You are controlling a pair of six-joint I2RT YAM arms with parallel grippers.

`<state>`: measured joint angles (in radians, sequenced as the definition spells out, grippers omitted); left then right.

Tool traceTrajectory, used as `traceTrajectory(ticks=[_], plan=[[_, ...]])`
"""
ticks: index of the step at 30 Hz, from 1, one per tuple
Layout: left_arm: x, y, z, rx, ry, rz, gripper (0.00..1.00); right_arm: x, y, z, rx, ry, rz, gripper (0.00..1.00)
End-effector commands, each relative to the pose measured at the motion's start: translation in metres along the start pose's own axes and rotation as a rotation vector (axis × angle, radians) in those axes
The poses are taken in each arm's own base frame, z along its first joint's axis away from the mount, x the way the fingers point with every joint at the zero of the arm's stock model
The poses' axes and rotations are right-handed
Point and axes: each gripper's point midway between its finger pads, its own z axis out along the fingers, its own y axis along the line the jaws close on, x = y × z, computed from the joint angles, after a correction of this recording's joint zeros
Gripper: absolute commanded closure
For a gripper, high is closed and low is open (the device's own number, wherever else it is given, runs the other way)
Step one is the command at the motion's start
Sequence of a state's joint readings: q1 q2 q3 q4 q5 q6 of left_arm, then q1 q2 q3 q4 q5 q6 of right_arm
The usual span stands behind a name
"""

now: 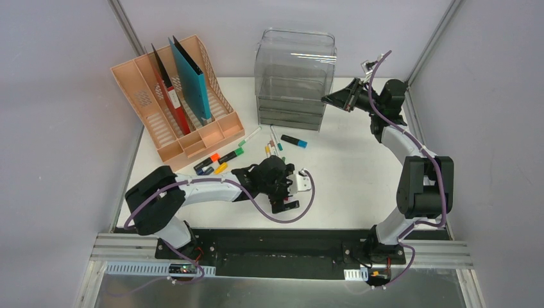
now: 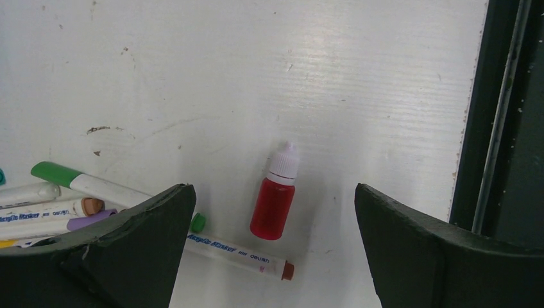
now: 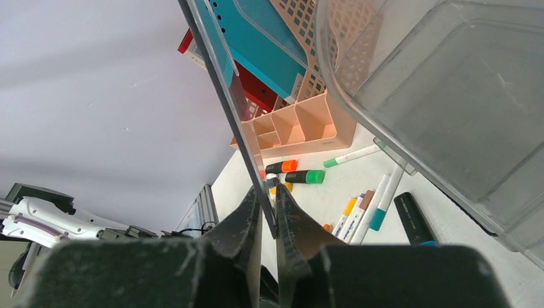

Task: Organize the desk
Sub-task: Pick up the stationery from the center of the board.

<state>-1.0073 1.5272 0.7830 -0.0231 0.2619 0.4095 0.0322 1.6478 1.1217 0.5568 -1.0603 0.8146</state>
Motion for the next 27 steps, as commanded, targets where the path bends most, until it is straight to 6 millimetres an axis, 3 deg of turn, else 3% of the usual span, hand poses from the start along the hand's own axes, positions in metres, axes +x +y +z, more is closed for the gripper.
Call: traceTrajectory(ticks=[1,8,18,27], plan=[[-0.02,0.013,0.005,-0.045,-0.035,0.017,0.01,-0.012,0.004,-0.004,-0.013,-0.025,-0.021,0.91],[-0.011,0.015,0.009,-0.058,-0.005,0.026,0.08,-0.011,0.003,-0.004,-0.013,-0.025,-0.016,0.91],[0.005,0.018,0.019,-0.081,0.083,0.007,0.33,-0.01,0.001,-0.004,-0.013,-0.023,-0.006,0.91],[0.01,0.018,0.023,-0.1,0.112,0.009,0.63,-0.01,0.002,-0.004,-0.015,-0.022,-0.005,0.92]])
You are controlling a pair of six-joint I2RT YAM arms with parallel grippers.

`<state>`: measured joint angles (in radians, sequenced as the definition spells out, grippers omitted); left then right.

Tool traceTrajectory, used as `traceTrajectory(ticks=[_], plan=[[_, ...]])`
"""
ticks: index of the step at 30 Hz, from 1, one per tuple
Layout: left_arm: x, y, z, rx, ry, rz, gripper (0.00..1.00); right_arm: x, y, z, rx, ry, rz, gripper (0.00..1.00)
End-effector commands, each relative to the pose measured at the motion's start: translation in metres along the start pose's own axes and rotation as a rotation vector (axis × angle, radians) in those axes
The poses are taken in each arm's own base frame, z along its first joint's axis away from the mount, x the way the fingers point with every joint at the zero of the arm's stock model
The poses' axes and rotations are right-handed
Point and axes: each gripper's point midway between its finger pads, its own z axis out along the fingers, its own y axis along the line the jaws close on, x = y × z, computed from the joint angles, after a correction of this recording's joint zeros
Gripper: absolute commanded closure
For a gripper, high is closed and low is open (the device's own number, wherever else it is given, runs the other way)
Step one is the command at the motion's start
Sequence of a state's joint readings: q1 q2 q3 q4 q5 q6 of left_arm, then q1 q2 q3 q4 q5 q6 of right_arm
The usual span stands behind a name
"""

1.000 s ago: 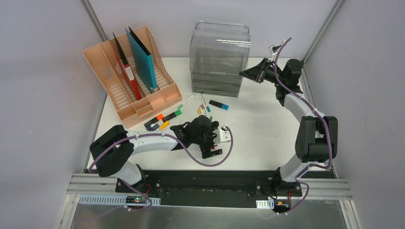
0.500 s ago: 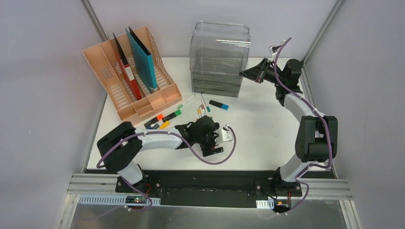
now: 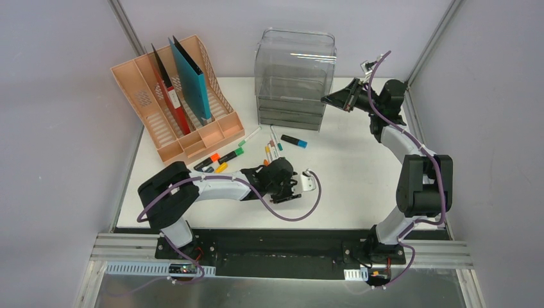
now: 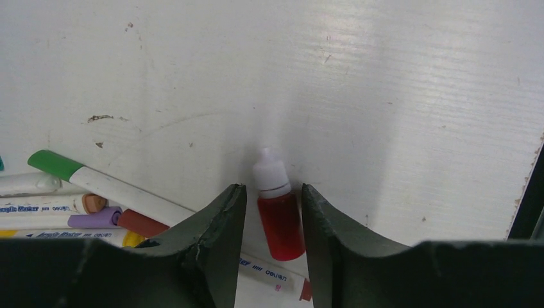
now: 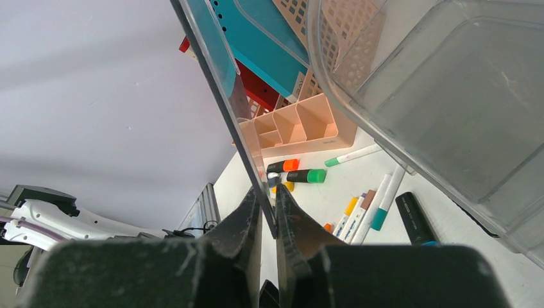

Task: Organize the desk
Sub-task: Pick up the stationery from the center of the board.

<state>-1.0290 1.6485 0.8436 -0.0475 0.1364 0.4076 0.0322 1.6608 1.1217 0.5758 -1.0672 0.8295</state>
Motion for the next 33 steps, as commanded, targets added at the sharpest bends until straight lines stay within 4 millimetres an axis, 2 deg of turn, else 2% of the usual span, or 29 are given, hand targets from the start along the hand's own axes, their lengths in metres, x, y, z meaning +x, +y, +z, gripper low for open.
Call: traceTrajectory(ticks=[1,3,7,12,17,21,25,28,33], plan=[[-0.01,0.005,0.001,-0.032,-0.008,0.004,0.66,-0.011,0.004,-0.005,-0.009,-0.025,-0.015,0.92],[-0.013,0.006,-0.001,-0.04,-0.017,-0.01,0.75,-0.011,0.004,-0.005,-0.009,-0.025,-0.015,0.92],[-0.026,0.007,-0.004,-0.055,-0.068,-0.063,1.0,-0.012,0.005,-0.005,-0.01,-0.027,-0.02,0.92],[-0.052,0.017,-0.017,-0.116,-0.197,-0.149,1.0,-0.012,0.006,-0.006,-0.012,-0.026,-0.028,0.92],[-0.082,0.028,-0.043,-0.19,-0.412,-0.213,1.0,-0.011,0.005,-0.005,-0.013,-0.022,-0.02,0.92],[-0.095,0.039,-0.063,-0.226,-0.554,-0.283,1.0,-0.011,0.004,-0.005,-0.016,-0.02,-0.015,0.92],[-0.093,0.05,-0.077,-0.217,-0.633,-0.371,1.0,-0.01,0.005,-0.005,-0.018,-0.018,-0.014,0.92],[-0.087,0.064,-0.09,-0.178,-0.707,-0.5,1.0,-0.01,0.004,-0.005,-0.017,-0.018,-0.012,0.92],[-0.066,0.089,-0.108,-0.195,-0.833,-0.661,1.0,-0.01,0.004,-0.005,-0.017,-0.018,-0.013,0.92]])
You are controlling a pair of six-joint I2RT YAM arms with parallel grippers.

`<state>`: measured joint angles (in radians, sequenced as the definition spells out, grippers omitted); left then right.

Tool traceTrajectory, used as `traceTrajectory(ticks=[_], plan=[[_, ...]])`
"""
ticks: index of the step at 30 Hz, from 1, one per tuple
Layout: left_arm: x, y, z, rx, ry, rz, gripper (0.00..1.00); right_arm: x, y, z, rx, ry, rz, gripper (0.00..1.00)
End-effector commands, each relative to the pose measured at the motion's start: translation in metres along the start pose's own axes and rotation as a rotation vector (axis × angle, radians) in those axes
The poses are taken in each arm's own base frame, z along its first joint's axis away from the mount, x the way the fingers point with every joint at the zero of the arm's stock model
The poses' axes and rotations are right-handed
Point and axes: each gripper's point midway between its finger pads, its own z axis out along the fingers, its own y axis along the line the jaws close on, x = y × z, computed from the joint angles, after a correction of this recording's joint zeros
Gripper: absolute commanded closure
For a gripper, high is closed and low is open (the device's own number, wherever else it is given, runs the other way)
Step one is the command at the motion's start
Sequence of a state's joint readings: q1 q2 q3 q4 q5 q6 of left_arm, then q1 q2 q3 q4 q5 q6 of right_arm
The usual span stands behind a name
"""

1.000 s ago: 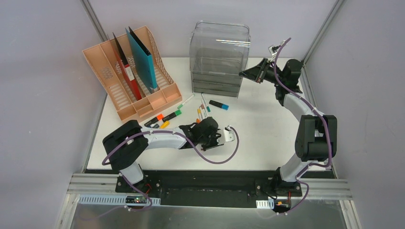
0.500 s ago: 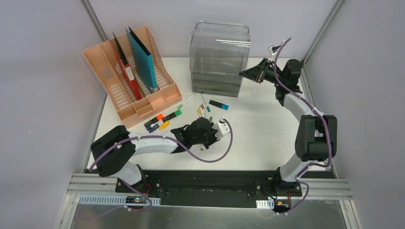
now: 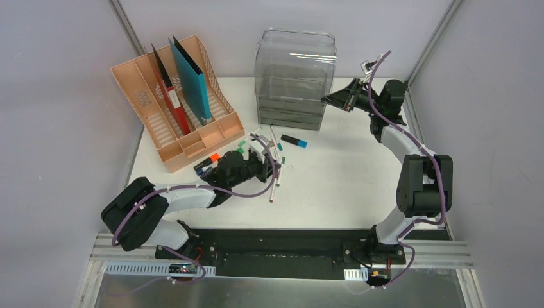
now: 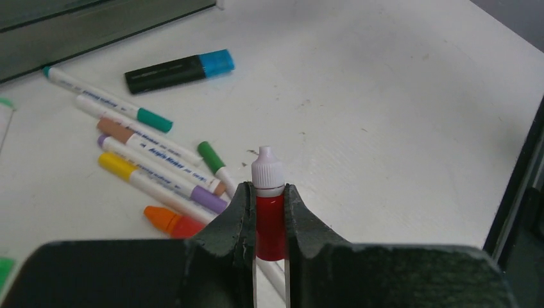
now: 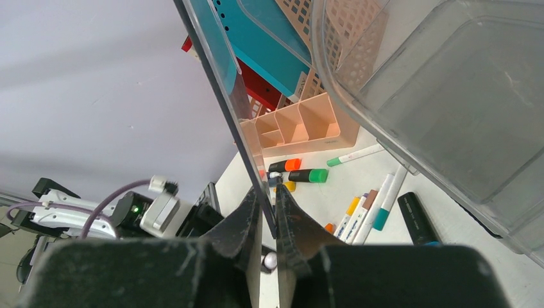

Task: Organize the desk
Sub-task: Pick up the stationery from the center of the board, then place the stationery in the drawer.

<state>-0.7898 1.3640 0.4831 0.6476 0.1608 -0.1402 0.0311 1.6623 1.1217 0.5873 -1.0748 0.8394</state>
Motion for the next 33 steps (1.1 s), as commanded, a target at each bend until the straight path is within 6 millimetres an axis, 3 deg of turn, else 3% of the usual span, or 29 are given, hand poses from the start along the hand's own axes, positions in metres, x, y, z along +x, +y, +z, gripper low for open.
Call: traceTrajectory(ticks=[1,9,15,21,33], plan=[[-0.041,0.0,-0.011,0.055,-0.199,-0.159,1.0,-0.01,0.003,-0.004,-0.01,-0.02,-0.014,0.92],[-0.03,0.024,-0.016,-0.044,-0.173,-0.248,1.0,-0.009,0.002,-0.004,-0.01,-0.019,-0.008,0.92],[-0.021,0.053,-0.017,-0.157,-0.182,-0.528,1.0,-0.01,0.003,-0.004,-0.01,-0.021,-0.006,0.92],[-0.052,0.054,0.004,-0.064,-0.308,-0.721,1.0,-0.011,0.006,-0.004,-0.022,-0.022,0.013,0.92],[-0.115,0.091,0.049,-0.003,-0.564,-0.873,1.0,-0.021,0.029,-0.004,-0.102,-0.047,0.072,0.92]])
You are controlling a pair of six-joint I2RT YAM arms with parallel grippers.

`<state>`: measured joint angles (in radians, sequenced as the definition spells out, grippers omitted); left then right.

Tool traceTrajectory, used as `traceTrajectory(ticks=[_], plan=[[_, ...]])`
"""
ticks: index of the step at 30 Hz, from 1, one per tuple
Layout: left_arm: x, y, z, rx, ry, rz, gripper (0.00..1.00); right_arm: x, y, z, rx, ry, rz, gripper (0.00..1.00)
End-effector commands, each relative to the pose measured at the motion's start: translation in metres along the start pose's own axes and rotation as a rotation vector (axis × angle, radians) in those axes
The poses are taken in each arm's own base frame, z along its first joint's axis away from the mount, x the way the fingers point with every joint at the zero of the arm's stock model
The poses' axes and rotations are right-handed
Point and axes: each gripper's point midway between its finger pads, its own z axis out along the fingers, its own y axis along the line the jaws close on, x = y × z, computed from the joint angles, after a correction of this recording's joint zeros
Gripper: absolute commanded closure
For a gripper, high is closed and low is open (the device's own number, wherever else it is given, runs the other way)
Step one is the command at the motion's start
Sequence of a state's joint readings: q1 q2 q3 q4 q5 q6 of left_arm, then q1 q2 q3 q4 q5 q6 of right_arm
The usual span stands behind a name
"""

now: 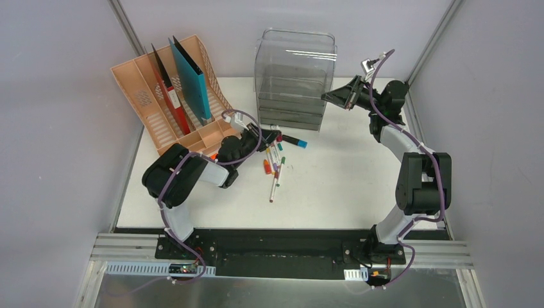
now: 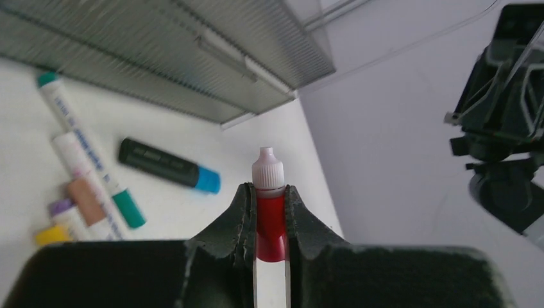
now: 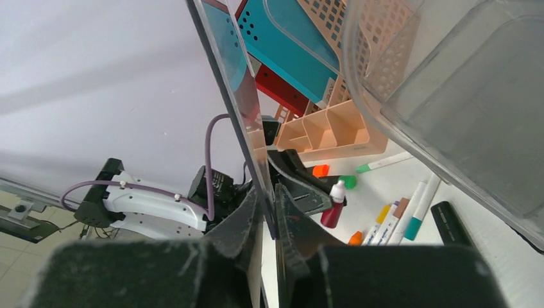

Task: Organize the desk
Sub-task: Place the stationery in the drawer.

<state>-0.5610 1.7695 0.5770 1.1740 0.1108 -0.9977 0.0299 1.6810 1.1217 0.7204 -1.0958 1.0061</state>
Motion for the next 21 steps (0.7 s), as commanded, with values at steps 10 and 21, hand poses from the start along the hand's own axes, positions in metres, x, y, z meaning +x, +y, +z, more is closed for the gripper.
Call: traceTrajectory(ticks=[10,21], plan=[[-0.079,-0.06,0.075,0.225,-0.295,-0.221,1.0,-0.015,0.021,-0.004,-0.059,-0.034,0.007,0.92],[-0.122,-0.055,0.094,0.159,-0.486,-0.249,1.0,-0.013,0.02,-0.003,-0.061,-0.029,0.006,0.92]])
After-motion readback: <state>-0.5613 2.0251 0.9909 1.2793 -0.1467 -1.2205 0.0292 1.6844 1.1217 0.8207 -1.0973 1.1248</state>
